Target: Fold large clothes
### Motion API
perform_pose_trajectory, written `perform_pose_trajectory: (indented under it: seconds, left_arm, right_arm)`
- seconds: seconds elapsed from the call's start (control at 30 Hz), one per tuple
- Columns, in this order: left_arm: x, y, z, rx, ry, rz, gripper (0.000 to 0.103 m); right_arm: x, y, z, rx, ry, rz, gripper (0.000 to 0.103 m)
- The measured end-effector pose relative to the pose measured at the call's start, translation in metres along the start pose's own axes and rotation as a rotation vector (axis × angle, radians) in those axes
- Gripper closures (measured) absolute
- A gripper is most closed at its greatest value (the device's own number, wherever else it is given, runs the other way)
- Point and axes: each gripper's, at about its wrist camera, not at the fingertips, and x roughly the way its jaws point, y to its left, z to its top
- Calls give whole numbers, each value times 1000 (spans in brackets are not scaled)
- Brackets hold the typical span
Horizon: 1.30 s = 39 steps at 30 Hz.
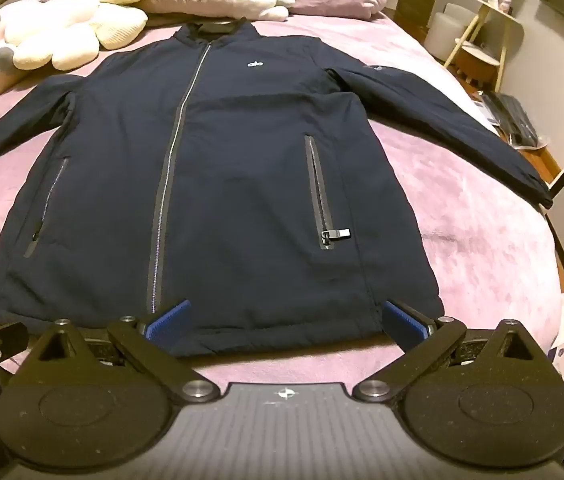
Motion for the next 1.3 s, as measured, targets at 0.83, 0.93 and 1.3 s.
perform_pose_trajectory:
  seconds: [0.83, 0.93, 1.3]
  left_arm:
    - [-3, -1, 1, 0, 10, -19, 0]
    - [-3, -1, 1, 0, 8, -21, 0]
    - [-3, -3, -1, 2, 7, -21, 0]
  right_arm:
    - [1, -5, -3, 30, 2, 0, 2]
    - [0, -6, -2, 33, 0, 0, 2]
    - [-1, -6, -3, 35, -3, 0, 2]
